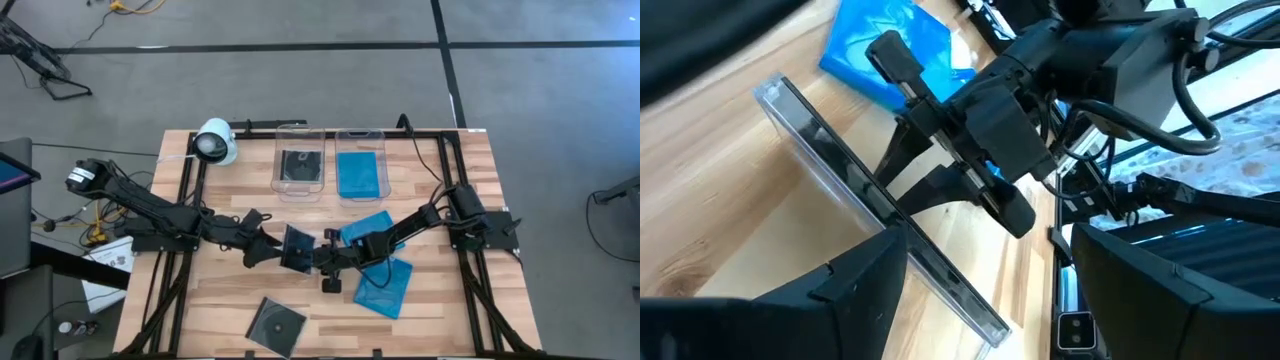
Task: Pick & place jewel cases by type
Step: Put the top black CD case into the left transparent bin
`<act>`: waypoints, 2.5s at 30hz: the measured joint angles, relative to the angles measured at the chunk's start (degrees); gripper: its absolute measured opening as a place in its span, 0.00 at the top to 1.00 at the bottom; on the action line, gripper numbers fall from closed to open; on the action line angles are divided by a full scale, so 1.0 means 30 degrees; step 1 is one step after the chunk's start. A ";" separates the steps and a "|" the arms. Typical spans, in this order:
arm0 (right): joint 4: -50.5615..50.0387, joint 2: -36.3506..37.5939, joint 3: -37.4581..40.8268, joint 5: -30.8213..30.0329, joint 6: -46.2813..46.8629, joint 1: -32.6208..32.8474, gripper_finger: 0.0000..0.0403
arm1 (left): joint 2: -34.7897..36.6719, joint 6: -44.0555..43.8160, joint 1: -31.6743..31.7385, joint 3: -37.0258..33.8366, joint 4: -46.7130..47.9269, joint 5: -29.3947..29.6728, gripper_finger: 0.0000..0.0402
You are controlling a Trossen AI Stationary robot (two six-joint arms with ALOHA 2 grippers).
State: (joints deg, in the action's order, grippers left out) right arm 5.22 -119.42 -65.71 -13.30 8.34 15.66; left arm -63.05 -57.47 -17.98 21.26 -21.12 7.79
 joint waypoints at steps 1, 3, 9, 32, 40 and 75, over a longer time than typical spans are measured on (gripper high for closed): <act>0.0013 0.0000 0.0000 0.0000 0.0000 -0.0006 0.76 | 0.0000 0.0002 0.0000 0.0000 0.0024 0.0001 0.31; 0.0014 0.0000 -0.0002 0.0000 0.0000 -0.0006 0.76 | 0.0000 0.0007 0.0007 0.0000 0.0123 0.0016 0.31; 0.0036 0.0000 -0.0007 -0.0015 -0.0022 -0.0014 0.76 | 0.0007 0.0101 0.0007 0.0000 0.0204 0.0051 0.31; 0.0312 -0.0015 -0.0007 0.0022 -0.0503 -0.0137 0.76 | 0.0007 0.0721 0.0007 0.0000 -0.0271 -0.0334 0.31; 0.0538 -0.0044 -0.0015 -0.0109 -0.0503 -0.0189 0.76 | -0.0807 0.0382 0.0200 -0.0036 0.0351 -0.0872 0.31; 0.0185 0.0015 -0.0022 -0.0036 -0.0434 -0.0145 0.76 | -0.4036 -0.1108 0.2477 -0.0015 -0.2551 -0.2460 0.35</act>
State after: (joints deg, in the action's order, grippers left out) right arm 5.77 -119.37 -65.78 -13.41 7.04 15.22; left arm -75.16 -60.80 -10.55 21.21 -28.77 0.41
